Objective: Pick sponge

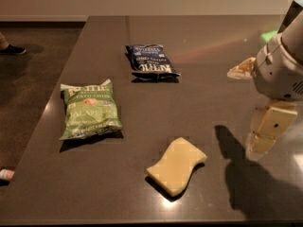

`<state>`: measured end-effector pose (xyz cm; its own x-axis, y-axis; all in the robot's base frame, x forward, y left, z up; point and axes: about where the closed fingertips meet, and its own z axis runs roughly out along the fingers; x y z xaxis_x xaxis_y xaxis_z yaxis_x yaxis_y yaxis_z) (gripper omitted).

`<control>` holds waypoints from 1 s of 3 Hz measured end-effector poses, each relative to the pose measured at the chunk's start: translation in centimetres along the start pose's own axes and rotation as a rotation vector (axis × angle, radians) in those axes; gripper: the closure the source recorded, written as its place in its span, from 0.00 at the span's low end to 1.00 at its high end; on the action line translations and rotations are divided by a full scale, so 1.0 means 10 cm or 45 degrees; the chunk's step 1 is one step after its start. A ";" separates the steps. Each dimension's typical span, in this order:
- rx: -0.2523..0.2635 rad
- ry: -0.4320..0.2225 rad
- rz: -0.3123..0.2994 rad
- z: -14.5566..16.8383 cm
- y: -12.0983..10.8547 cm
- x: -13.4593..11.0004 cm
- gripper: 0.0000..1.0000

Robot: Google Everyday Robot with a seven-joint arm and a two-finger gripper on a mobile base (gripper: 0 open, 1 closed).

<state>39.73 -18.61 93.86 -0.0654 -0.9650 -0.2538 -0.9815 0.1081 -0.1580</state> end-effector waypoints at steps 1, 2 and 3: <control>-0.080 -0.012 -0.122 0.27 0.23 -0.18 0.00; -0.155 -0.015 -0.215 0.53 0.43 -0.31 0.00; -0.202 -0.028 -0.282 0.78 0.61 -0.43 0.00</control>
Offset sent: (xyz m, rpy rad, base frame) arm -0.0493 0.0702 -0.0837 -0.0191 0.1414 0.2985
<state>35.43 -11.98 86.56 0.1566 -0.9554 -0.2505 -0.9874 -0.1458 -0.0609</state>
